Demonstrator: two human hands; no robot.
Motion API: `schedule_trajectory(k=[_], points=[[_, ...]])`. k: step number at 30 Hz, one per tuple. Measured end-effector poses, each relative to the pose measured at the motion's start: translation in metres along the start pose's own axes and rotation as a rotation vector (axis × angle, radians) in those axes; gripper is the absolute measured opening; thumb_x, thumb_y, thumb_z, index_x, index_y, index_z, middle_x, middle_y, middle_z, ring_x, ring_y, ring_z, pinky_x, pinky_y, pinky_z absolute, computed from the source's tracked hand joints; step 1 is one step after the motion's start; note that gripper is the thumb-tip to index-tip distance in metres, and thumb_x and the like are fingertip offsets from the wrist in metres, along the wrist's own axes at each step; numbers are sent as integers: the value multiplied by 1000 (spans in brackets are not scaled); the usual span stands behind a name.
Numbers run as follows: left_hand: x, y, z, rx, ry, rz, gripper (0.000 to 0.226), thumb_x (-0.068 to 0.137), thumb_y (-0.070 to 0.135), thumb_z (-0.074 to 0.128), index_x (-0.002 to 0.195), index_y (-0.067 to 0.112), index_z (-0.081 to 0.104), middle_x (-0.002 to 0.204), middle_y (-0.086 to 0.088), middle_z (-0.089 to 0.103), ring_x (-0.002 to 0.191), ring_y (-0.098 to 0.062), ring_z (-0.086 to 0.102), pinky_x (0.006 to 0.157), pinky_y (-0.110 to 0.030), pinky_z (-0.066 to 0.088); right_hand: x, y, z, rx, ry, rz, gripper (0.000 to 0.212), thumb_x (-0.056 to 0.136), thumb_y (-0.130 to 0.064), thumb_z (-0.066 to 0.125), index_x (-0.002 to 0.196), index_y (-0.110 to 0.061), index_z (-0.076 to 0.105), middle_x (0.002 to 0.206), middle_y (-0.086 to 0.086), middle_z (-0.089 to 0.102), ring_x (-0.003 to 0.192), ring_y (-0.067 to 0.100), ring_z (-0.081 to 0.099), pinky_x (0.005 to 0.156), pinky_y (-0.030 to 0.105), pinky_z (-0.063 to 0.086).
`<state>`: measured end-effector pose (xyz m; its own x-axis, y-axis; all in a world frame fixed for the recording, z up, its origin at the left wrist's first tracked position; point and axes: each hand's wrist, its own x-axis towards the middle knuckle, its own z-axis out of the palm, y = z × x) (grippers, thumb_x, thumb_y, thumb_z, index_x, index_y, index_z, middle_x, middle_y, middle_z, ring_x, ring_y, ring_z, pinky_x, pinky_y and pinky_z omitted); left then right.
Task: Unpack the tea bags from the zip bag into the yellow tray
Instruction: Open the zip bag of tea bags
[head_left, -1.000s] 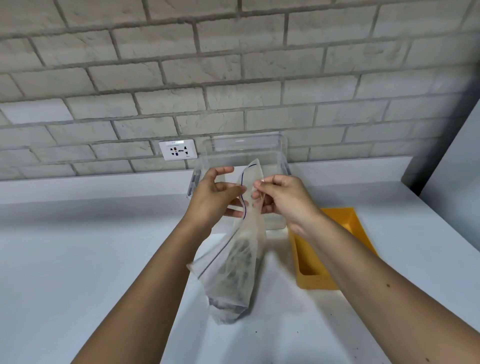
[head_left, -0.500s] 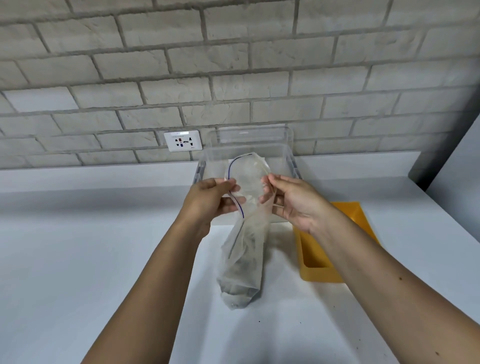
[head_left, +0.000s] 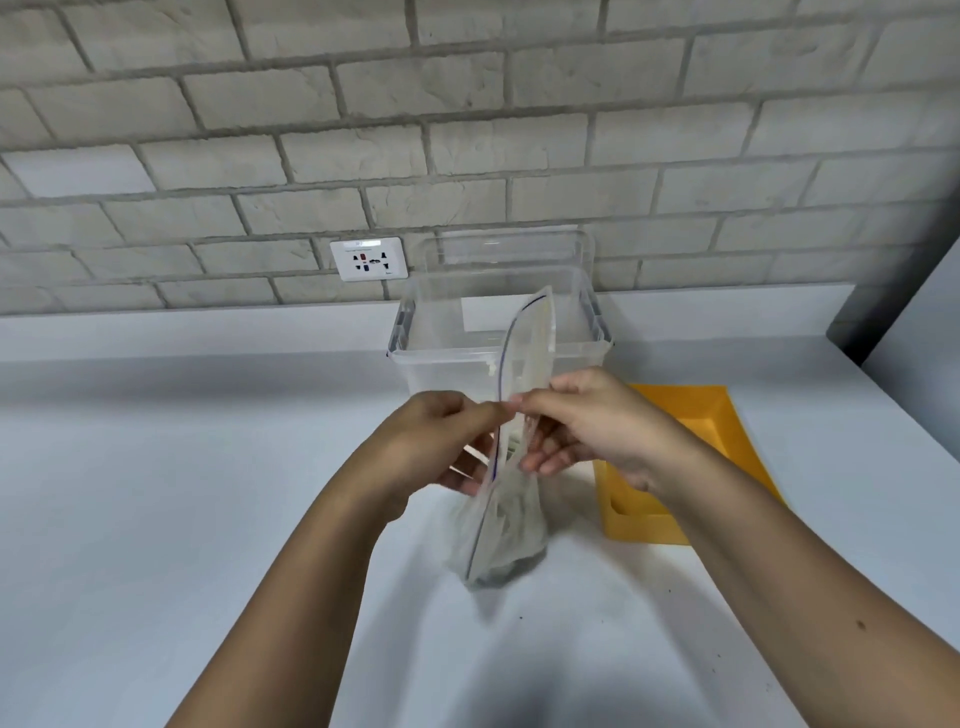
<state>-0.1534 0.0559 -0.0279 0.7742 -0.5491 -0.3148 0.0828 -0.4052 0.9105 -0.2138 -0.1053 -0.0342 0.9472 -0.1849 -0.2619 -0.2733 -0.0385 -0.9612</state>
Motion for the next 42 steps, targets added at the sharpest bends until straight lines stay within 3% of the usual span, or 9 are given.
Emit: schedule_trajectory(k=[4, 11, 16, 21, 25, 30, 33, 37, 42], points=[[-10, -3, 1, 34, -30, 46, 28, 93, 29, 67, 73, 10, 68, 71, -3, 68, 59, -20, 62, 56, -26, 54, 1, 0, 3, 171, 78, -103, 16, 95, -15, 58, 88, -1, 53, 68, 15, 67, 52, 21, 67, 52, 30, 58], [-6, -13, 8, -91, 226, 172, 24, 93, 22, 68, 82, 1, 68, 71, -6, 70, 59, -17, 66, 53, -22, 53, -14, 8, 13, 30, -31, 23, 25, 93, -28, 62, 92, -4, 58, 61, 9, 63, 56, 25, 67, 45, 25, 50], [-6, -22, 19, -201, 365, 223, 23, 95, 22, 66, 80, 4, 66, 54, 4, 58, 51, -12, 55, 48, -22, 51, -13, 12, 8, 245, 67, -79, 13, 96, -14, 57, 96, -1, 57, 73, 14, 65, 60, 23, 69, 52, 29, 57], [-8, -25, 33, -250, 416, 265, 19, 94, 26, 66, 81, 12, 67, 66, -4, 68, 65, -19, 63, 57, -34, 58, -20, 12, 12, 16, 52, 16, 37, 90, -43, 62, 86, -7, 54, 58, 6, 56, 57, 29, 68, 46, 27, 49], [-10, -26, 37, -298, 450, 267, 18, 94, 25, 67, 80, 13, 69, 68, 1, 69, 68, -21, 65, 58, -31, 58, -22, 16, 16, 130, 38, 55, 42, 85, -41, 69, 101, -3, 60, 66, 5, 59, 51, 20, 62, 45, 26, 49], [-9, -25, 38, -371, 436, 247, 17, 94, 23, 67, 86, 8, 70, 69, 0, 71, 63, -16, 67, 61, -35, 58, -16, 22, 18, 370, 95, -59, 32, 81, -5, 73, 109, -5, 58, 90, 18, 69, 56, 14, 59, 50, 24, 49], [-9, -26, 38, -564, 339, 186, 20, 99, 21, 60, 91, 5, 69, 75, -3, 73, 66, -16, 69, 59, -26, 58, -13, 27, 13, 464, 100, -70, 36, 79, -1, 71, 112, -8, 59, 97, 21, 69, 71, 18, 63, 68, 30, 56], [-8, -31, 38, -776, 214, 153, 27, 105, 20, 46, 98, 0, 62, 82, -7, 76, 72, -16, 73, 71, -27, 62, -13, 38, 1, 776, 34, -17, 36, 73, -4, 68, 107, -10, 61, 88, 12, 70, 79, 20, 69, 83, 34, 57], [-6, -32, 41, -993, 136, 99, 30, 106, 23, 40, 94, 5, 61, 77, -4, 73, 77, -15, 73, 84, -29, 59, -14, 44, -7, 982, -24, -13, 30, 67, -7, 72, 95, -15, 64, 80, 8, 72, 73, 14, 72, 69, 28, 60]])
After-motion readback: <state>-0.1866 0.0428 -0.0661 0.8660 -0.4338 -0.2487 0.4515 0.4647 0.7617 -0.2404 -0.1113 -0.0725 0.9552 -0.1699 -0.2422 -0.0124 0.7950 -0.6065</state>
